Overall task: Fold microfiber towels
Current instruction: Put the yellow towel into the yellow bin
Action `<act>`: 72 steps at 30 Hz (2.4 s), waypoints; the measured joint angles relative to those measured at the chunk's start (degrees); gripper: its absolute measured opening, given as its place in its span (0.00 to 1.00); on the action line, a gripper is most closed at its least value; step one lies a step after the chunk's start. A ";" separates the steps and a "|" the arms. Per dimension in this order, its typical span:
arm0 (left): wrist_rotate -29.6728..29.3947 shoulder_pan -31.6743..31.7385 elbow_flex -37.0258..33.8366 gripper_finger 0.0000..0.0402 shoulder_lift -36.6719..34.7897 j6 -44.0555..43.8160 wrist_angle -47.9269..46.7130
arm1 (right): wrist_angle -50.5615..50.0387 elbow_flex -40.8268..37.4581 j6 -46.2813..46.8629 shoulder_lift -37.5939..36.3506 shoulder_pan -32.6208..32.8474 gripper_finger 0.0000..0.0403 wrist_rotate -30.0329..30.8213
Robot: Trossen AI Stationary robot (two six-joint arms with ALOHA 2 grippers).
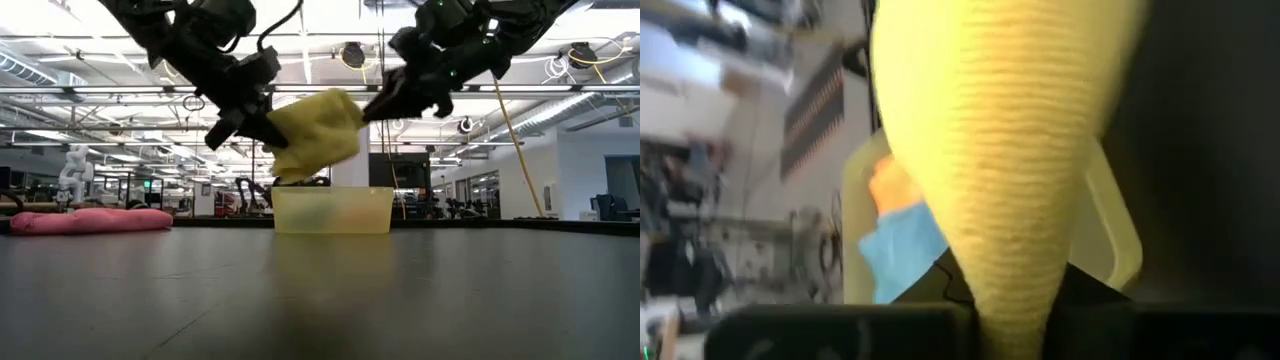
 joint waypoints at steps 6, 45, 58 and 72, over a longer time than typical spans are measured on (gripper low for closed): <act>-1.71 2.74 5.88 0.03 0.93 -8.37 -7.98 | -1.12 0.00 2.03 0.02 1.65 0.51 17.99; -6.01 8.30 29.18 0.08 19.40 -23.04 -32.04 | 9.02 2.38 0.70 11.52 6.21 0.04 31.68; -8.35 10.26 26.33 0.03 19.40 -4.23 -16.28 | 13.98 0.81 -14.62 11.42 -0.74 0.01 30.45; 3.08 4.58 16.37 0.23 19.40 -1.88 -16.11 | 11.39 -8.29 -14.71 11.52 2.09 0.01 18.62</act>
